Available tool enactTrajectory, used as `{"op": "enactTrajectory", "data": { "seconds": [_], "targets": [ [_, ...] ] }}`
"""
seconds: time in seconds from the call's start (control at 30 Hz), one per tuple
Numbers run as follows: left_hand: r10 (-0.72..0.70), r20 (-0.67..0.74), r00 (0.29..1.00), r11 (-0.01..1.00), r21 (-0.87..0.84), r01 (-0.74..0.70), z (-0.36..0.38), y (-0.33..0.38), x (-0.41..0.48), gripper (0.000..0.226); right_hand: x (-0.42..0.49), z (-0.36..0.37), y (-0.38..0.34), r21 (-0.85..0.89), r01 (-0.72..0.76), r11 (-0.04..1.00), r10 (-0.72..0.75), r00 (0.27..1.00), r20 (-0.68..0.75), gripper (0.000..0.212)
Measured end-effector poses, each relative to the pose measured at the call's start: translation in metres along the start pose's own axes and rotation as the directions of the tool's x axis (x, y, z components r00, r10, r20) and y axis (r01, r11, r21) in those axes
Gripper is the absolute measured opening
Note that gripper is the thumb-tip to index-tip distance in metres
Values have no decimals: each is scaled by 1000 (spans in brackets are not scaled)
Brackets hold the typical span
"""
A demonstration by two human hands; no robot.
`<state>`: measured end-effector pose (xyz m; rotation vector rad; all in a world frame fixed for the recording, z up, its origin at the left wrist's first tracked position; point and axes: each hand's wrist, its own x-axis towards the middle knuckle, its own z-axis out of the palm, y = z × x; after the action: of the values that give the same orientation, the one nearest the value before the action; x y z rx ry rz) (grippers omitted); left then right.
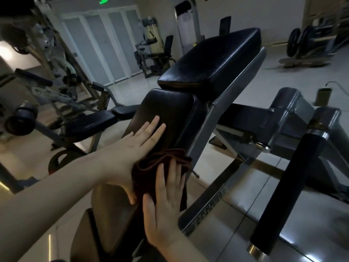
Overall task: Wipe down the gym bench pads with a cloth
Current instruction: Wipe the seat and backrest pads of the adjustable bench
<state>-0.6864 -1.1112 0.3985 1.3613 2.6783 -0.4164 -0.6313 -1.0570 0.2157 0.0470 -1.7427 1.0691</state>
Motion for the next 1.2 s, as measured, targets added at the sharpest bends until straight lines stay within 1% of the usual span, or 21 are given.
{"op": "enactTrajectory", "data": {
  "seconds": [0.03, 0.1, 0.2, 0.3, 0.37, 0.43, 0.5, 0.63, 0.7, 0.77, 0.83, 0.93, 1.03, 1.13, 1.2],
  "targets": [
    [-34, 27, 999, 999, 8, 34, 2, -2, 1, 161, 9, -4, 4, -3, 6, 1000, -6, 1000, -3, 56],
    [-85, 73, 994, 994, 69, 80, 3, -3, 1, 168, 43, -14, 10, 29, -3, 1000, 3, 1000, -22, 56],
    [-108, 65, 992, 982, 164, 96, 8, 1, -2, 168, 101, -30, 12, 69, -53, 996, 59, 994, -87, 60],
    [-123, 70, 990, 981, 162, 110, 8, 1, -1, 168, 141, -40, 17, 94, -113, 989, 126, 982, -142, 62],
    [-122, 73, 990, 979, 175, 108, 9, 1, 0, 168, 141, -37, 13, 126, -155, 980, 175, 971, -163, 64],
    [-123, 62, 990, 979, 169, 111, 10, 1, 0, 168, 124, -30, 7, 167, -205, 964, 232, 960, -160, 66],
    [-116, 54, 992, 982, 154, 106, 11, 1, 0, 169, 92, -21, -2, 164, -218, 962, 241, 961, -134, 66],
    [-98, 34, 995, 991, 99, 95, 11, -2, -1, 167, 0, 4, -19, 84, -171, 982, 174, 984, -30, 69],
    [-88, 19, 996, 992, 94, 86, 13, -5, -1, 161, -40, 17, -24, 28, -127, 991, 127, 992, -5, 64],
    [-92, -12, 996, 990, 103, 93, 15, -7, -1, 152, -61, 21, -25, 13, -94, 995, 94, 995, 21, 58],
    [-90, -33, 995, 989, 116, 93, 17, -8, -1, 148, -63, 21, -23, 9, -86, 996, 86, 996, 34, 57],
    [-99, -10, 995, 988, 118, 100, 16, -6, -3, 157, -41, 15, -18, 13, -55, 998, 55, 998, 29, 61],
    [-140, 16, 990, 983, 126, 137, 14, 0, -6, 166, 16, 1, -9, 28, -45, 999, 46, 999, -23, 66],
    [-167, 29, 986, 967, 200, 158, 15, 3, -6, 167, 84, -16, -2, 64, -121, 991, 127, 985, -118, 64],
    [-161, 26, 987, 967, 202, 153, 16, 2, -6, 169, 110, -21, 1, 72, -148, 986, 158, 972, -171, 64]
  ]
}}
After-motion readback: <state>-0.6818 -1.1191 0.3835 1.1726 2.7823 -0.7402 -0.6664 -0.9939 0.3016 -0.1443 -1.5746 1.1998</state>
